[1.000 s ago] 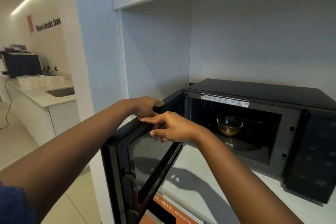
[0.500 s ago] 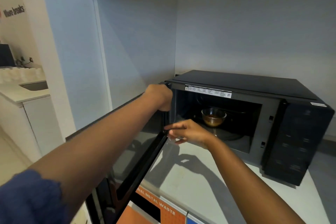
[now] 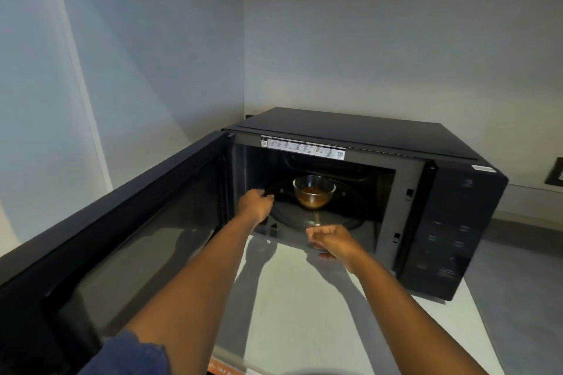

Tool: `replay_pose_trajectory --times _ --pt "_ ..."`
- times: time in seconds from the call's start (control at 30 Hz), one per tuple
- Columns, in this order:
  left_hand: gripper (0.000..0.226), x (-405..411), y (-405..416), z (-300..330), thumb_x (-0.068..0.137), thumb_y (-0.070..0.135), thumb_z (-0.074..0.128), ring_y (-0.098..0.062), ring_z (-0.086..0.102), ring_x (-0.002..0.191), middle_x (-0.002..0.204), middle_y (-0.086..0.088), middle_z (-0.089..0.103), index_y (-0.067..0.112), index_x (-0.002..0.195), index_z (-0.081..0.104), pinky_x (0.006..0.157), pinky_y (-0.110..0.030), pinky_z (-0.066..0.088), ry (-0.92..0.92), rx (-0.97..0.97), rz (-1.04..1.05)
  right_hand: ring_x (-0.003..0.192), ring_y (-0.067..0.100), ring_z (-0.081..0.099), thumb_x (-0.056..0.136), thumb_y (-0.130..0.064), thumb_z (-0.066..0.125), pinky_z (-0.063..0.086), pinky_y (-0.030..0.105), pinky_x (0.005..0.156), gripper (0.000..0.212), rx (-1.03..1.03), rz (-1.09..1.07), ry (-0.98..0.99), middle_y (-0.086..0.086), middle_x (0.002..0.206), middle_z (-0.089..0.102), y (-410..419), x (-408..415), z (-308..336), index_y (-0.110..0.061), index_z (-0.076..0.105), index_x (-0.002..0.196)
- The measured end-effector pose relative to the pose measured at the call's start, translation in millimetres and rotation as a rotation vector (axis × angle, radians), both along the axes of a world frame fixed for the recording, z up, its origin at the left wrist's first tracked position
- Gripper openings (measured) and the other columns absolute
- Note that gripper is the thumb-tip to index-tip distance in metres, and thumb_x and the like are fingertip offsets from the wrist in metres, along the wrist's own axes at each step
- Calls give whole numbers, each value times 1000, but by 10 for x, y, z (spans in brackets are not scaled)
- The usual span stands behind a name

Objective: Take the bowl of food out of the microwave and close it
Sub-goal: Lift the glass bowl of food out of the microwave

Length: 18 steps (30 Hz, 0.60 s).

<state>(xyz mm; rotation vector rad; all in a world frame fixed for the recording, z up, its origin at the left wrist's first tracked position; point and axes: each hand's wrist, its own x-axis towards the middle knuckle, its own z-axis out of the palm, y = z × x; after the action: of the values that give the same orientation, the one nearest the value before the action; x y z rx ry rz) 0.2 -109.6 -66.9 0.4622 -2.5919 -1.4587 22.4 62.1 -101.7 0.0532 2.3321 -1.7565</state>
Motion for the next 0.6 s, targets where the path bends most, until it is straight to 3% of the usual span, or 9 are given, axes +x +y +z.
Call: replay_pose_trajectory --times 0.17,0.3,0.43,0.53,0.6 --pt "44 -348 112 -144 96 21 46 -31 47 128 142 -14 50 9 138 45 104 -33 39 38 207 76 106 31 61 88 -5 53 52 35 78 28 -65 -167 -29 19 111 63 151 -365 -113 -1 59 115" --pt "44 -692 165 -181 96 17 45 -30 44 132 145 -13 47 8 139 44 110 -34 34 77 342 100 91 26 57 89 -3 51 50 36 80 31 -160 -270 -22 18 102 59 207 -719 -163 0 55 120" --pt "43 -987 171 -234 96 15 44 -32 47 129 142 -15 50 7 137 46 108 -34 36 103 391 126 89 24 56 89 -5 51 52 35 77 32 -190 -323 1 20 106 61 178 -1029 -210 -2 54 121" --pt "40 -1175 170 -313 95 14 43 -31 56 113 125 -17 60 5 133 51 94 -32 44 110 473 148 85 23 56 90 -9 51 52 37 80 32 -199 -383 30 25 113 62 141 -1250 -243 -1 55 121" --pt "36 -1282 182 -374 96 14 43 -27 58 93 102 -16 62 1 128 53 80 -31 46 99 530 139 75 21 56 91 -10 49 53 37 75 31 -218 -420 43 25 102 64 117 -1387 -268 1 56 119"
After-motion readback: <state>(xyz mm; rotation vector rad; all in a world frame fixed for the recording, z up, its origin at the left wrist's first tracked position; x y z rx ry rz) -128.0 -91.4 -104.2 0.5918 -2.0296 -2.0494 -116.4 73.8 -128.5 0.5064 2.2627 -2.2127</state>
